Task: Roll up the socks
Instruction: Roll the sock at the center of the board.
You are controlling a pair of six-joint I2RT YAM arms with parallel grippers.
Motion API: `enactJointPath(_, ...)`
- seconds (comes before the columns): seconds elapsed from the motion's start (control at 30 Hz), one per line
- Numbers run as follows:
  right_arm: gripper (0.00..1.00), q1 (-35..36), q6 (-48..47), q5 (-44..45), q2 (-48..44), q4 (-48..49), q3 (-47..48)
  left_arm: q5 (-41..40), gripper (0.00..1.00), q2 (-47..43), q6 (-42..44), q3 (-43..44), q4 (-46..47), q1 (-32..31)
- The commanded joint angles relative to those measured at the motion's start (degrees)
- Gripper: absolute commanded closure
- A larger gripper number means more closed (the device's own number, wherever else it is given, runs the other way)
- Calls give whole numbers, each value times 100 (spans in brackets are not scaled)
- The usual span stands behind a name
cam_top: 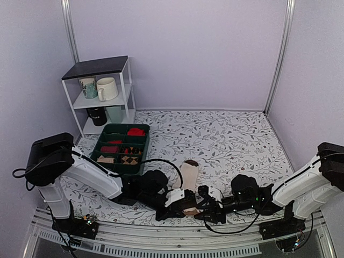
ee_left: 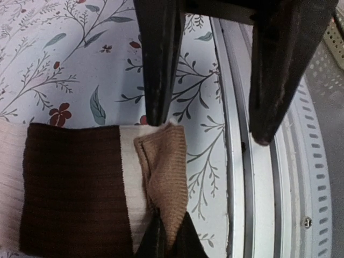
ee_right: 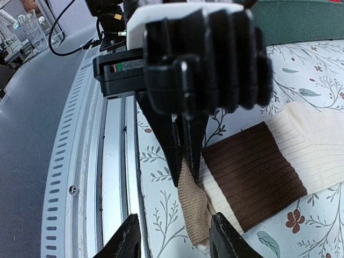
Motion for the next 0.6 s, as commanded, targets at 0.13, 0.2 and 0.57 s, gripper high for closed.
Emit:
enactJointPath(0.13,57,227,-236,591,525,234,115,168,100,364,-202,-177,-940,28)
enactJointPath(0.2,57,226,-377,622,681,231,197,164,100,358,-198,-188,-949,22)
enactJointPath(0.57,74,324,-182,601,1358,311,350,199,100,375,-223,-303,-810,43)
